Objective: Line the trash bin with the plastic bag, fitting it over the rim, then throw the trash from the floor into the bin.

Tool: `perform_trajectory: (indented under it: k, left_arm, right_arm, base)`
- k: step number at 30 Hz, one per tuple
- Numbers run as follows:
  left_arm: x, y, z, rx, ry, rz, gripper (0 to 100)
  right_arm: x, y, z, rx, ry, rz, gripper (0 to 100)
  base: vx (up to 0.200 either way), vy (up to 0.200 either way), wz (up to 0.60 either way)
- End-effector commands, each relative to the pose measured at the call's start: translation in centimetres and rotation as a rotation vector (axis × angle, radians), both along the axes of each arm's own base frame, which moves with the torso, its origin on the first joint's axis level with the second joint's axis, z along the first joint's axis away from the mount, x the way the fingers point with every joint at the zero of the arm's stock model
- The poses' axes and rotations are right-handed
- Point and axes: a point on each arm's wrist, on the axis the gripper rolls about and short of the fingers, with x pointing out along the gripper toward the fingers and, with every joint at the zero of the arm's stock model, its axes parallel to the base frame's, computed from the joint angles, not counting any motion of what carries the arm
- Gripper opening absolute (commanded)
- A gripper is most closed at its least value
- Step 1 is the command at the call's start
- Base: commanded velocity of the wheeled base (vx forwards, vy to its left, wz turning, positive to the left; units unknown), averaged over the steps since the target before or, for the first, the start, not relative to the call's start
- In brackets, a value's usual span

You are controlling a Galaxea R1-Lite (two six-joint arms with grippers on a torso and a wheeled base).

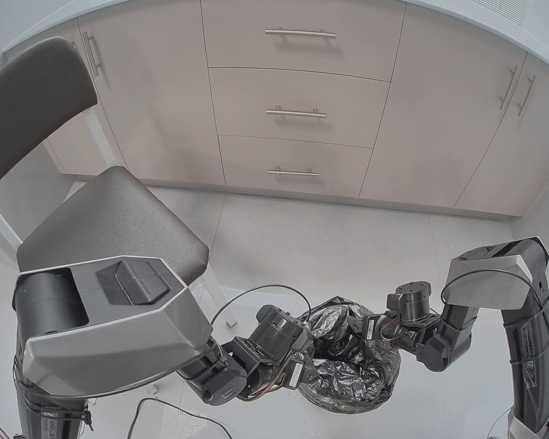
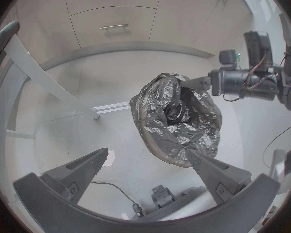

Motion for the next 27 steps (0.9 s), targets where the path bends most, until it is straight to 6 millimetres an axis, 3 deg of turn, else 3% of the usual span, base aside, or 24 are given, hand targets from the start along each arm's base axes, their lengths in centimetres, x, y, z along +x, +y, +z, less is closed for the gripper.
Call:
perform_trajectory:
  k: [1, 5, 27]
  left_arm:
    - [-0.3, 0.7, 1.1, -0.068, -0.009, -0.001, 100]
    - [0.1, 0.6, 1.2, -0.102, -0.026, -0.009, 100]
    - [0.9, 0.6, 0.9, -0.135, -0.054, 0.004, 100]
  right_arm:
    - [-0.9, -0.4, 0.1, -0.049, 0.031, -0.027, 100]
    - [-2.1, -1.2, -0.5, -0.061, 0.065, -0.042, 100]
    - [-1.6, -1.6, -1.3, -0.144, 0.029, -0.164, 100]
  base:
    - [0.0, 0.0, 0.0]
    - [0.0, 0.0, 0.0]
    - [0.0, 0.0, 0.0]
